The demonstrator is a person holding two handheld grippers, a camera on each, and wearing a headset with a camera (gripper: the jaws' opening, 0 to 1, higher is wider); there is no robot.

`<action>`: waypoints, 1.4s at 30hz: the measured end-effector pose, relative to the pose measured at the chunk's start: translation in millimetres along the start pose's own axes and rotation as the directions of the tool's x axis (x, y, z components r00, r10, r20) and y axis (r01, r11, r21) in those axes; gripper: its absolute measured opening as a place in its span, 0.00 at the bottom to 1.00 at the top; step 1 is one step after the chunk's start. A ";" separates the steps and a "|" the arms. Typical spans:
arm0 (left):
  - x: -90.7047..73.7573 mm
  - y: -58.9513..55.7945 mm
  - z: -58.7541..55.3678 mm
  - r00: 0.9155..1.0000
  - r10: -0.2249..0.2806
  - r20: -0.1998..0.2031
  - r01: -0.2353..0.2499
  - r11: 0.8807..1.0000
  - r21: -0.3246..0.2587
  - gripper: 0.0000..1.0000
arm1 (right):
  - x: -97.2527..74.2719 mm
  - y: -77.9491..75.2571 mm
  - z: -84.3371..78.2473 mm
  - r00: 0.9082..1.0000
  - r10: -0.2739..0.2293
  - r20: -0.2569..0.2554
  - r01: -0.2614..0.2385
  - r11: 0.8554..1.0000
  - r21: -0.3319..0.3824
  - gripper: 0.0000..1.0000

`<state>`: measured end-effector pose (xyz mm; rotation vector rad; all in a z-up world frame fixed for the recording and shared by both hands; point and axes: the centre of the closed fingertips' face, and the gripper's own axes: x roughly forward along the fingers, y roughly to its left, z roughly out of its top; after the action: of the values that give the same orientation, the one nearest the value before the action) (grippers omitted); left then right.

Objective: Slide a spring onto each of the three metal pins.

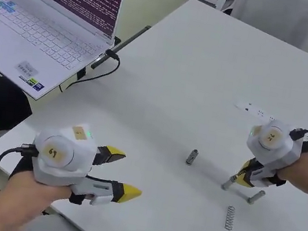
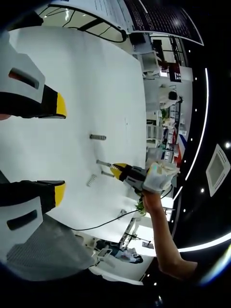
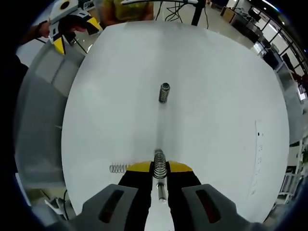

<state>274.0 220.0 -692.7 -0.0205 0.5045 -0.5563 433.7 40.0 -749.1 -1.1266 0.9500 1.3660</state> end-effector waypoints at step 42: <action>-0.4 0.6 -1.0 1.000 0.007 0.001 -0.007 1.000 -0.005 0.46 | 40.4 -1.7 -9.2 0.995 0.032 -0.099 -0.030 0.999 0.020 0.09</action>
<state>273.6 220.9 -693.5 -0.0240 0.5054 -0.5477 437.4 41.0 -790.3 -1.1795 1.0537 1.3335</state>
